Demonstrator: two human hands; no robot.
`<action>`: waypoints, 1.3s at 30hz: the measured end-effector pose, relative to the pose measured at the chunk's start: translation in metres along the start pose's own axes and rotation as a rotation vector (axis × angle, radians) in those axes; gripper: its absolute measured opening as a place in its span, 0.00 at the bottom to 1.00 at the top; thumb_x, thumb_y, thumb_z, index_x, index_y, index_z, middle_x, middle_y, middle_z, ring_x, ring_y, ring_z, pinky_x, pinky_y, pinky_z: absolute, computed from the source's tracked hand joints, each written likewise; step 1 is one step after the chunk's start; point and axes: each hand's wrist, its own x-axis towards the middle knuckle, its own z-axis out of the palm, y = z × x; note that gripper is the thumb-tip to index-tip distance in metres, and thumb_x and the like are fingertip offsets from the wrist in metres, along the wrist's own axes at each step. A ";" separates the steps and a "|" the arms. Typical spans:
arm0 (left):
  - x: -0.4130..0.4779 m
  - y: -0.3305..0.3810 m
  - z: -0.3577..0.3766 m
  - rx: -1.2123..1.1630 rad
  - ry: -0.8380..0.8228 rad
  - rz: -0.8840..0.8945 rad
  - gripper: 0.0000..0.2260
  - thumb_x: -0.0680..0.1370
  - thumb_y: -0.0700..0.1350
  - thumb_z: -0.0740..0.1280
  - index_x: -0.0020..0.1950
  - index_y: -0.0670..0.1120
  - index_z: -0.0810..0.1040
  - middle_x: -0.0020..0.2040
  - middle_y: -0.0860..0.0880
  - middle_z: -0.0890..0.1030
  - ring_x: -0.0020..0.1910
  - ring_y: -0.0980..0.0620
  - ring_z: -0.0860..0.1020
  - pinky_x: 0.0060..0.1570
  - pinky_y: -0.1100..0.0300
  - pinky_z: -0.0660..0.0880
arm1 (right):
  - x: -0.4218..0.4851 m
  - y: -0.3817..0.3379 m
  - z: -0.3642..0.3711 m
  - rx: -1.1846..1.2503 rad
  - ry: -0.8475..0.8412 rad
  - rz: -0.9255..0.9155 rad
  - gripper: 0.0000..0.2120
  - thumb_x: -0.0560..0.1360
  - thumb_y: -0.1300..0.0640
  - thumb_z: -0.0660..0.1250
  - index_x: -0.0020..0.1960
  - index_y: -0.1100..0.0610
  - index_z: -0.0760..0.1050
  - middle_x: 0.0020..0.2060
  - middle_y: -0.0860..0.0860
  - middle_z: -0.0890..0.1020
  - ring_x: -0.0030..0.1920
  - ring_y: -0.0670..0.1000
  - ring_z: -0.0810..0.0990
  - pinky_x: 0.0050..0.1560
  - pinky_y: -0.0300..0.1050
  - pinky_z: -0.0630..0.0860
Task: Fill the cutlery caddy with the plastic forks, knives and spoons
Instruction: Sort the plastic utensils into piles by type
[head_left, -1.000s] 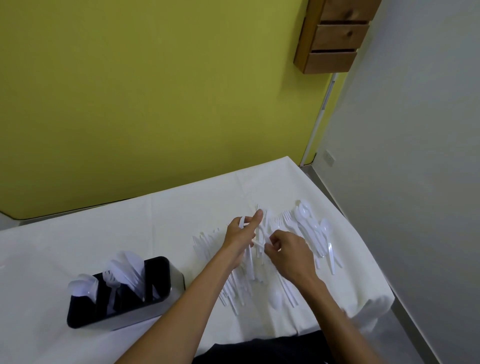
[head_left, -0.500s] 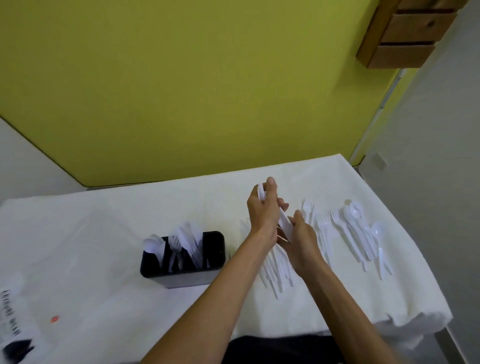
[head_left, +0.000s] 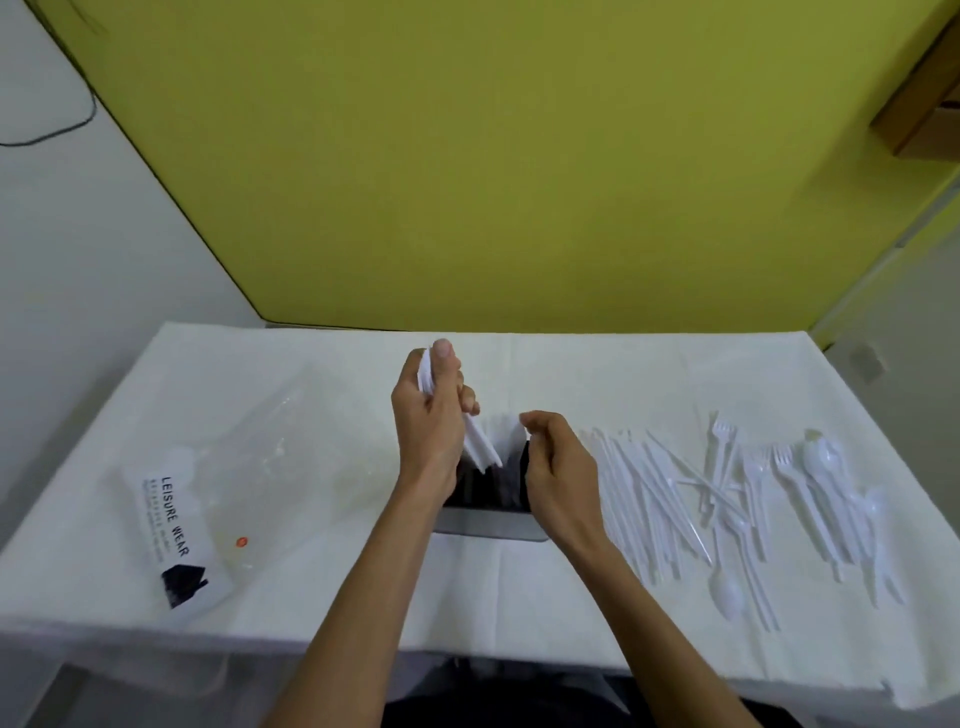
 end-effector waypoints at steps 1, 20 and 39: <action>-0.002 -0.003 -0.008 0.026 0.004 0.005 0.16 0.84 0.52 0.62 0.40 0.46 0.69 0.29 0.52 0.69 0.27 0.53 0.68 0.34 0.56 0.71 | -0.002 0.002 0.007 -0.045 0.001 -0.032 0.15 0.82 0.62 0.55 0.62 0.53 0.75 0.48 0.47 0.82 0.44 0.43 0.79 0.46 0.33 0.72; -0.019 -0.067 -0.028 0.453 -0.048 0.215 0.15 0.76 0.44 0.74 0.60 0.48 0.77 0.56 0.56 0.80 0.58 0.60 0.78 0.59 0.68 0.72 | -0.014 0.004 0.026 -0.207 0.083 -0.129 0.18 0.78 0.60 0.54 0.65 0.56 0.73 0.52 0.46 0.79 0.53 0.47 0.77 0.53 0.40 0.74; -0.017 -0.086 -0.022 0.795 -0.132 0.311 0.22 0.84 0.53 0.48 0.67 0.45 0.76 0.68 0.51 0.77 0.71 0.52 0.71 0.78 0.49 0.53 | -0.005 0.015 0.019 -0.104 0.115 -0.159 0.15 0.79 0.67 0.59 0.62 0.58 0.76 0.54 0.49 0.82 0.51 0.45 0.79 0.54 0.39 0.78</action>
